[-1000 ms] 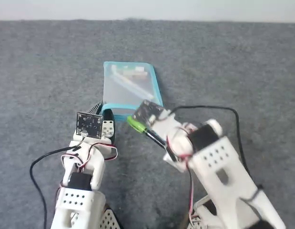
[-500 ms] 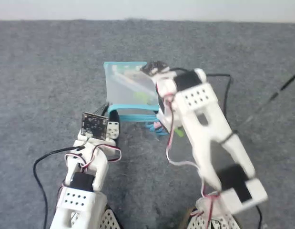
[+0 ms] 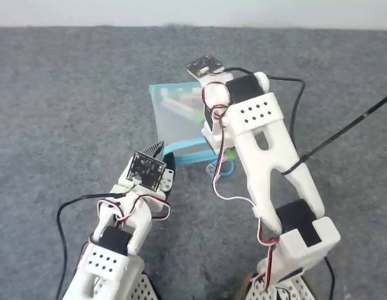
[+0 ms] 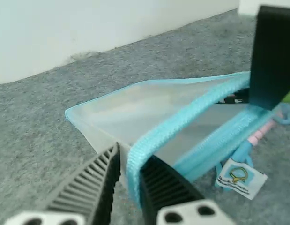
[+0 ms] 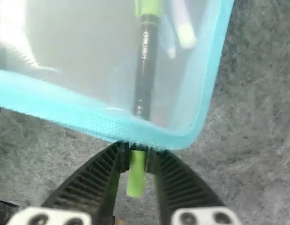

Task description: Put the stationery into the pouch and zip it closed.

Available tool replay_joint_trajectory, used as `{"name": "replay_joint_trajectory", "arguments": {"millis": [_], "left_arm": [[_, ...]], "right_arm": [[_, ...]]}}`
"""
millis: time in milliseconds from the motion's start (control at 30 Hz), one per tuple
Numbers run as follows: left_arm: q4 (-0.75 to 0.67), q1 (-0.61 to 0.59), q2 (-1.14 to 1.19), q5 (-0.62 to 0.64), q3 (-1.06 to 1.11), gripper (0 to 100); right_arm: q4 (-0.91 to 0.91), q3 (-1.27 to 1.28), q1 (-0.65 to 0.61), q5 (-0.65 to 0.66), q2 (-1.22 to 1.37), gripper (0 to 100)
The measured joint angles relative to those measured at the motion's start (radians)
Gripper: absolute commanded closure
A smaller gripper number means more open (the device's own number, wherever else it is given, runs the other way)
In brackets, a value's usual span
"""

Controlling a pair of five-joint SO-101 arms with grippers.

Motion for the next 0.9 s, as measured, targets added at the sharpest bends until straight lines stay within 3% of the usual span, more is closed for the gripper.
{"name": "replay_joint_trajectory", "arguments": {"millis": [300,600,900], "left_arm": [[0.000,0.015,0.000,0.000,0.000,99],[0.000,-0.009,-0.002,-0.011,0.000,99],[0.000,-0.017,-0.002,-0.011,0.000,99]], "right_arm": [[0.002,-0.002,-0.015,-0.002,-0.003,77.5],[-0.008,0.020,-0.078,0.034,-0.273,85.1],[-0.193,0.405,0.083,0.041,-0.598,85.3]]}}
